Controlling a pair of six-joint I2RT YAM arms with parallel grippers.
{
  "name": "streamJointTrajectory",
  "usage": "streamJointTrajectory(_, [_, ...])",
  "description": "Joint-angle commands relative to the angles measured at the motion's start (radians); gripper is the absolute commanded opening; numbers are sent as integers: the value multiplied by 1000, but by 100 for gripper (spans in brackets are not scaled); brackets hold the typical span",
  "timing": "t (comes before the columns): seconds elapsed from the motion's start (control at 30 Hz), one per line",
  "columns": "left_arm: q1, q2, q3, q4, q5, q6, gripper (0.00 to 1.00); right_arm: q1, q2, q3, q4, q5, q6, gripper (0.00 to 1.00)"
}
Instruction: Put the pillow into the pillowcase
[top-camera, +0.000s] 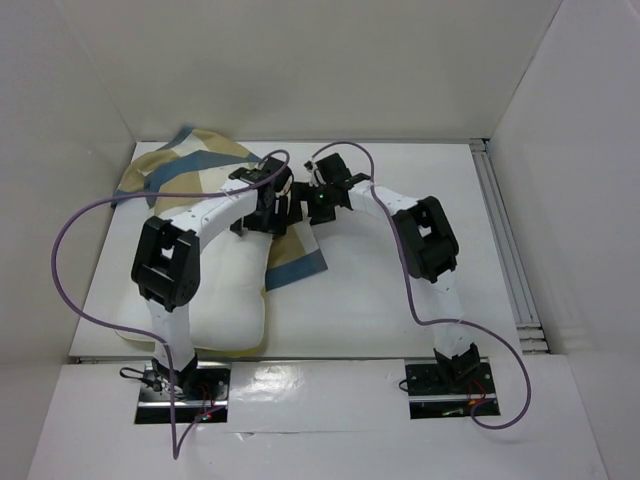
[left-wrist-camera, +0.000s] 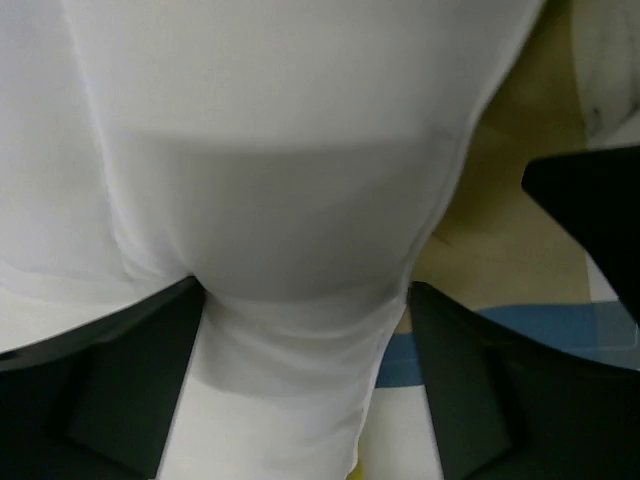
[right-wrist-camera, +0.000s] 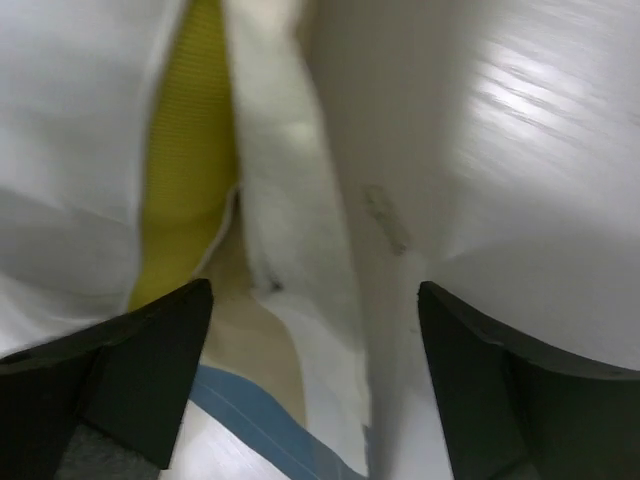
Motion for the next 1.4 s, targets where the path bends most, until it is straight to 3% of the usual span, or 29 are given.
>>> streamJointTrajectory(0.0, [52, 26, -12, 55, 94, 0, 88, 45, 9, 50, 76, -65, 6, 87])
streamJointTrajectory(0.03, [73, 42, -12, 64, 112, 0, 77, 57, 9, 31, 76, -65, 6, 72])
streamJointTrajectory(0.07, [82, 52, -12, 76, 135, -9, 34, 57, 9, 21, 102, -65, 16, 58])
streamJointTrajectory(0.1, [92, 53, 2, 76, 146, -9, 6, 57, 9, 10, 102, -65, 28, 41])
streamJointTrajectory(0.13, [102, 63, 31, 76, 160, -20, 0, 57, 9, 10, 102, -65, 29, 21])
streamJointTrajectory(0.17, [122, 63, 41, 76, 203, -20, 0, 57, -1, -4, 102, -56, 44, 0])
streamJointTrajectory(0.37, [171, 31, 178, 81, 310, -124, 0, 57, -176, -128, 116, -65, 53, 0])
streamJointTrajectory(0.6, [191, 98, 351, 7, 206, -321, 0, 172, -426, -271, 24, -152, -2, 0])
streamJointTrajectory(0.8, [152, 235, 538, -62, 172, -387, 0, 294, -488, -295, 2, -182, 7, 0])
streamJointTrajectory(1.03, [152, 278, 600, -34, 188, -497, 0, 402, -478, -306, 68, -269, 48, 0])
streamJointTrajectory(1.2, [141, 289, 647, -14, 153, -571, 0, 416, -546, -343, 14, -225, 29, 0])
streamJointTrajectory(1.37, [101, 197, 647, 33, 139, -583, 0, 367, -702, -587, -22, -142, 75, 0])
